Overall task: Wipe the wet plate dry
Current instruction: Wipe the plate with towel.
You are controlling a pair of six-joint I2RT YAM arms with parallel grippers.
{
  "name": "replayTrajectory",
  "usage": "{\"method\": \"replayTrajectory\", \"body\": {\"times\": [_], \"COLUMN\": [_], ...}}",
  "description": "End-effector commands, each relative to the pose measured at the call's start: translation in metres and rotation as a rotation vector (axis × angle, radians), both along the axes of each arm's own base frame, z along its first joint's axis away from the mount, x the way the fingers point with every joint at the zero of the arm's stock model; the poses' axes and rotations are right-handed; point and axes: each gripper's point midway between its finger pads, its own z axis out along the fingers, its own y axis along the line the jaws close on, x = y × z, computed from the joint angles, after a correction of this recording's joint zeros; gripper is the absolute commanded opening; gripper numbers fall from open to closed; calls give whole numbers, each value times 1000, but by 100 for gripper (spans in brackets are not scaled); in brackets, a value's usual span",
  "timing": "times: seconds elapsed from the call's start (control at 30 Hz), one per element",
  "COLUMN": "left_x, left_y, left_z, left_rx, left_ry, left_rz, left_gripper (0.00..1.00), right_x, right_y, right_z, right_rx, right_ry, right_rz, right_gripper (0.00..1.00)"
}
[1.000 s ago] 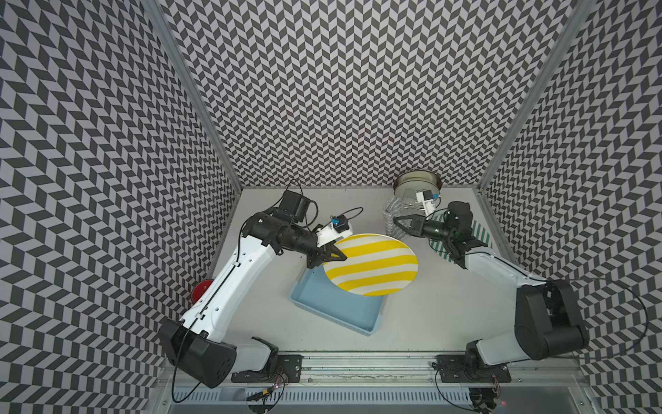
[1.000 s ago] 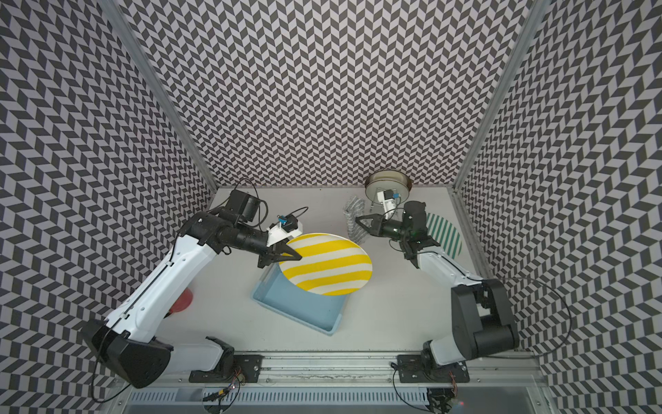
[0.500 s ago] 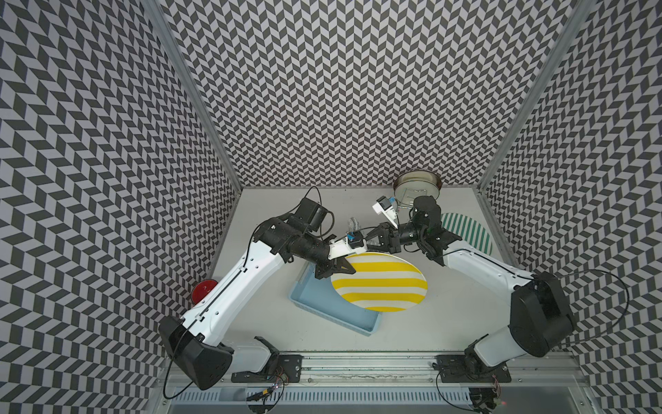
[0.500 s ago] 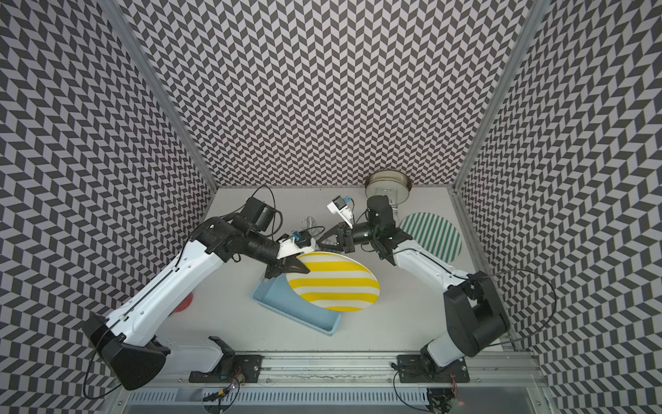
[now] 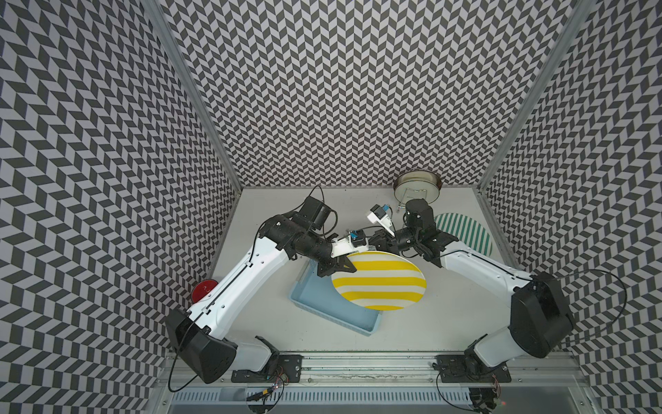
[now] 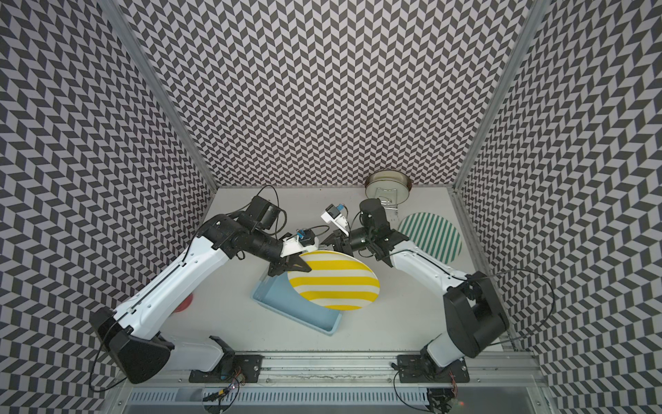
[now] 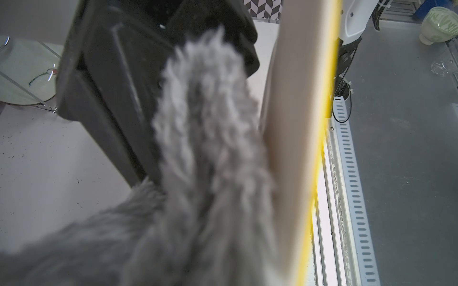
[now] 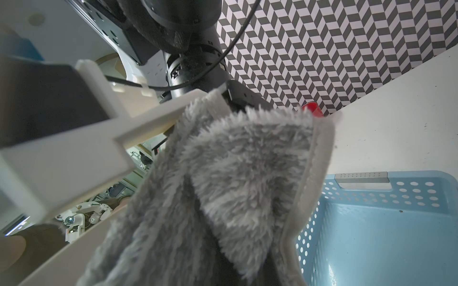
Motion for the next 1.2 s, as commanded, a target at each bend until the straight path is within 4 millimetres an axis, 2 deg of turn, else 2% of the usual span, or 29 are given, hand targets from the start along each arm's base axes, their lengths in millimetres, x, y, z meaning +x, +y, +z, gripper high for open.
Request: {"method": "replayTrajectory", "body": {"times": [0.0,0.3,0.57,0.93,1.17], "left_x": [8,23,35,45,47], "left_y": [-8,3,28,58,67], "left_z": [24,25,23,13,9], "left_rx": [-64,-51,-43,2,15], "left_ry": [-66,-88,-74,-59,-54], "left_rz": [6,61,109,153,169], "left_gripper": [0,0,0,0,0], "right_x": [-9,-6,-3,1,3], "right_y": [-1,0,-4,-16,-25], "right_z": [15,14,19,34,47], "right_rx": [40,34,40,73,93], "right_ry": [-52,-64,-86,-126,-162], "right_rz": [47,31,6,-46,-84], "right_gripper": [0,0,0,0,0]}}
